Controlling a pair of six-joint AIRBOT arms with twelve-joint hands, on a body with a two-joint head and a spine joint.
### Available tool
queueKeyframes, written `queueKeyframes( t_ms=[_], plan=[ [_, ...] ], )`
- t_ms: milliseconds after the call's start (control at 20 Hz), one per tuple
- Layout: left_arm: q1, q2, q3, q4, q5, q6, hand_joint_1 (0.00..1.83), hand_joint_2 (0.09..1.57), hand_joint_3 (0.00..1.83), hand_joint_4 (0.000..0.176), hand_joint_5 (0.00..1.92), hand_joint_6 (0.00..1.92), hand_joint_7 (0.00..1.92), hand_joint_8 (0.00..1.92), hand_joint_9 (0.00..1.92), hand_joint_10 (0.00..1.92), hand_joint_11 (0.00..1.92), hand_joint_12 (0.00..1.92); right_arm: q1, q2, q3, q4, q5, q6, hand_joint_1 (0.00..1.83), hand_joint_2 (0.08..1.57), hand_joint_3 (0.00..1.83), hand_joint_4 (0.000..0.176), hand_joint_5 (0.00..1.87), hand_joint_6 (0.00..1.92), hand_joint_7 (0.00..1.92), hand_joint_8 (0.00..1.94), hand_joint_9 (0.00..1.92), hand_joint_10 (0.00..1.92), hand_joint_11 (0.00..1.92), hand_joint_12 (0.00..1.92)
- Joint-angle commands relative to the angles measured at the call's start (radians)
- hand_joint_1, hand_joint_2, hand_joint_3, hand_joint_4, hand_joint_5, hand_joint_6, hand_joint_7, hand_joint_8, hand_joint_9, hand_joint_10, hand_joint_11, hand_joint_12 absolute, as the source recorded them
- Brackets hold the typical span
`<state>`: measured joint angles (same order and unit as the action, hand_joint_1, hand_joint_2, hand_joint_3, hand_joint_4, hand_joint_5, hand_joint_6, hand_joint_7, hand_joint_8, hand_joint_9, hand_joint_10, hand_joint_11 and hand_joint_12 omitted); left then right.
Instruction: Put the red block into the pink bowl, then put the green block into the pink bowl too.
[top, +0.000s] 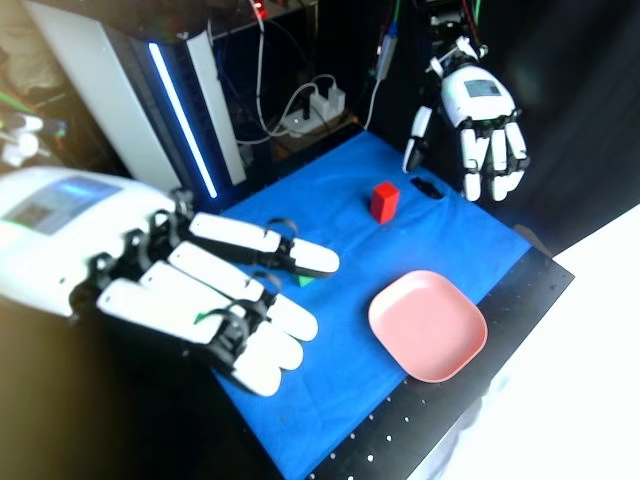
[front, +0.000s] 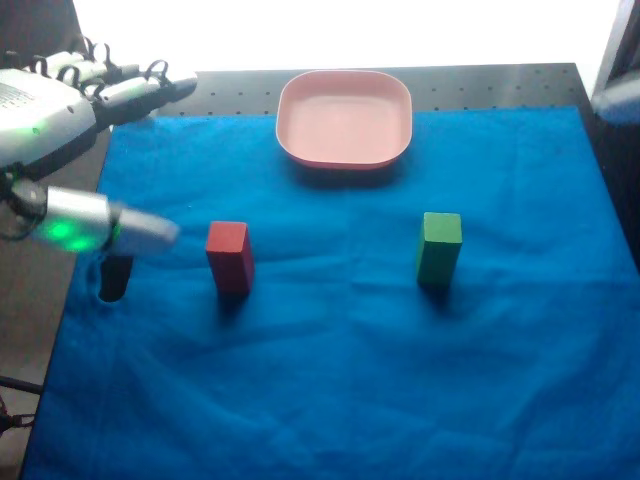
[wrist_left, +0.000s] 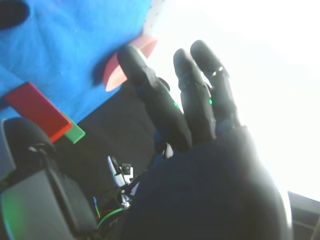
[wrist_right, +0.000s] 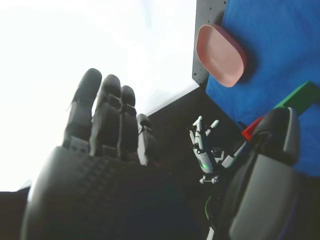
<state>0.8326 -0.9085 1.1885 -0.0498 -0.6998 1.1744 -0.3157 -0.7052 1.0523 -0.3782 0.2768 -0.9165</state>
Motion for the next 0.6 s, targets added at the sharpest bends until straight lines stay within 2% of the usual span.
queueKeyframes(
  t_ms=[0, 150, 200, 250, 300, 350, 400, 450, 500, 550],
  plan=[
    [-0.017, -0.005, 0.005, -0.012, -0.128, -0.003, 0.0, 0.99, 0.03, 0.133, 0.0, 0.0, 0.0, 0.0, 0.0, 0.0, 0.0, 0.0, 0.013, -0.005, 0.002, 0.014, 0.109, 0.001, 0.02, 0.94, 0.0, 0.064, 0.0, 0.0, 0.0, 0.0, 0.03, 0.0, 0.1, 0.15],
    [-0.017, -0.018, 0.008, -0.012, -0.129, -0.003, 0.0, 0.97, 0.01, 0.141, 0.0, 0.0, 0.0, 0.0, 0.0, 0.0, 0.0, 0.0, 0.012, -0.008, 0.002, 0.014, 0.109, 0.001, 0.01, 0.95, 0.0, 0.065, 0.0, 0.0, 0.0, 0.0, 0.04, 0.0, 0.13, 0.1],
    [-0.017, -0.022, 0.009, -0.011, -0.129, -0.003, 0.0, 0.96, 0.01, 0.13, 0.0, 0.0, 0.0, 0.0, 0.0, 0.0, 0.0, 0.0, 0.011, -0.01, 0.002, 0.014, 0.109, 0.001, 0.0, 0.92, 0.0, 0.096, 0.0, 0.0, 0.0, 0.0, 0.04, 0.0, 0.12, 0.09],
    [-0.017, -0.026, 0.01, -0.009, -0.13, -0.003, 0.0, 0.97, 0.01, 0.107, 0.0, 0.0, 0.0, 0.0, 0.0, 0.0, 0.0, 0.0, 0.011, -0.012, 0.002, 0.014, 0.109, 0.001, 0.01, 0.9, 0.0, 0.087, 0.0, 0.0, 0.0, 0.0, 0.03, 0.0, 0.13, 0.07],
    [-0.017, -0.03, 0.01, -0.006, -0.132, -0.003, 0.0, 0.96, 0.0, 0.104, 0.0, 0.0, 0.0, 0.0, 0.0, 0.0, 0.0, 0.0, 0.01, -0.014, 0.002, 0.014, 0.109, 0.001, 0.01, 0.9, 0.0, 0.078, 0.0, 0.0, 0.0, 0.0, 0.04, 0.0, 0.14, 0.07],
    [-0.017, -0.032, 0.009, -0.003, -0.135, -0.003, 0.0, 0.96, 0.01, 0.087, 0.0, 0.0, 0.0, 0.0, 0.0, 0.0, 0.0, 0.0, 0.007, -0.016, 0.002, 0.014, 0.109, 0.001, 0.01, 0.9, 0.0, 0.071, 0.0, 0.0, 0.0, 0.0, 0.05, 0.01, 0.15, 0.07],
    [-0.017, -0.034, 0.007, -0.001, -0.141, -0.003, 0.0, 0.97, 0.01, 0.089, 0.0, 0.0, 0.0, 0.0, 0.0, 0.0, 0.0, 0.0, 0.005, -0.019, 0.002, 0.014, 0.109, 0.001, 0.02, 0.91, 0.01, 0.054, 0.0, 0.0, 0.0, 0.0, 0.05, 0.0, 0.14, 0.06],
    [-0.017, -0.036, 0.005, 0.0, -0.15, -0.003, 0.03, 0.98, 0.01, 0.075, 0.0, 0.0, 0.0, 0.0, 0.0, 0.0, 0.0, 0.0, 0.003, -0.023, 0.003, 0.014, 0.109, 0.001, 0.07, 0.9, 0.0, 0.089, 0.0, 0.0, 0.0, 0.0, 0.03, 0.0, 0.12, 0.05],
    [-0.017, -0.038, 0.001, 0.005, -0.158, -0.004, 0.03, 0.97, 0.01, 0.079, 0.0, 0.0, 0.0, 0.0, 0.0, 0.0, 0.0, 0.0, 0.0, -0.027, 0.004, 0.015, 0.109, 0.001, 0.09, 0.89, 0.0, 0.09, 0.0, 0.0, 0.0, 0.0, 0.04, 0.01, 0.12, 0.05],
    [-0.017, -0.042, -0.005, 0.012, -0.172, -0.004, 0.04, 0.95, 0.0, 0.086, 0.0, 0.0, 0.0, 0.0, 0.0, 0.0, 0.0, 0.0, -0.009, -0.037, 0.009, 0.015, 0.109, 0.001, 0.08, 0.89, 0.0, 0.101, 0.0, 0.0, 0.0, 0.0, 0.05, 0.01, 0.17, 0.07]
  ],
)
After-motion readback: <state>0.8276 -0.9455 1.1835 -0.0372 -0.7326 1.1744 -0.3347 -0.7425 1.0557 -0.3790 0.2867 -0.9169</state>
